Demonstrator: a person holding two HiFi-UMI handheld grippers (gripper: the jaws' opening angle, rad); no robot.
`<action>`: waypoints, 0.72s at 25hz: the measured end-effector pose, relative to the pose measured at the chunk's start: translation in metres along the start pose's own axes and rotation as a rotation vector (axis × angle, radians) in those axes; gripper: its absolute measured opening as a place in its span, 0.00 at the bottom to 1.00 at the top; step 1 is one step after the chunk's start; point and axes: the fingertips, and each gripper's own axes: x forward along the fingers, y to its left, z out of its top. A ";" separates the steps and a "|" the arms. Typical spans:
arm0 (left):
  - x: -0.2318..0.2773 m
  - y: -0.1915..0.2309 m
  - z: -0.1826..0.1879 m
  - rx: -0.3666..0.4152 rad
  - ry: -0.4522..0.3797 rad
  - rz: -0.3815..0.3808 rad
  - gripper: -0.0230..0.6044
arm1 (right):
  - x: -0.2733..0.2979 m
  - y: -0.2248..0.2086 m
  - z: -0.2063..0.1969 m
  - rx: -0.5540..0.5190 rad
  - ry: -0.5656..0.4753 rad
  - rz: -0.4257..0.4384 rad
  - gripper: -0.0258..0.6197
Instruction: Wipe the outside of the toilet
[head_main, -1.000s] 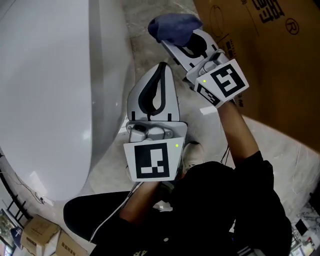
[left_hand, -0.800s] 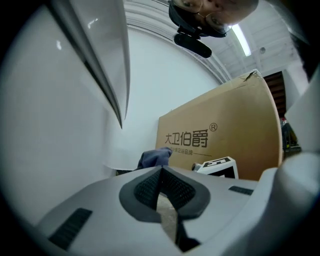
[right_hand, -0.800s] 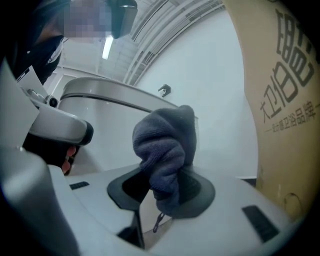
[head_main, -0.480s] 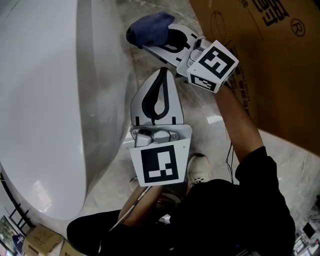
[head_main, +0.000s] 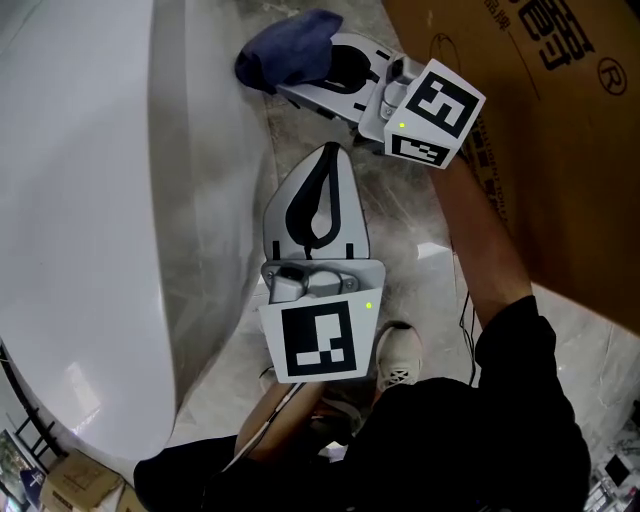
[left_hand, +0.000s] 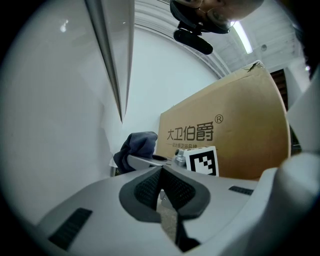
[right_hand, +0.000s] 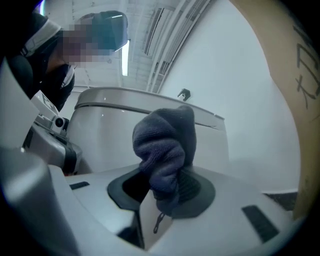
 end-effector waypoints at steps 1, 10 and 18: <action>0.000 0.000 -0.001 0.003 0.001 -0.001 0.05 | 0.001 0.000 0.004 0.004 -0.014 0.013 0.22; 0.001 0.002 -0.003 0.010 0.008 0.001 0.05 | 0.012 0.002 0.030 0.028 -0.088 0.076 0.22; 0.008 0.002 -0.007 0.003 0.015 0.011 0.05 | 0.027 0.008 0.004 0.003 0.009 0.106 0.22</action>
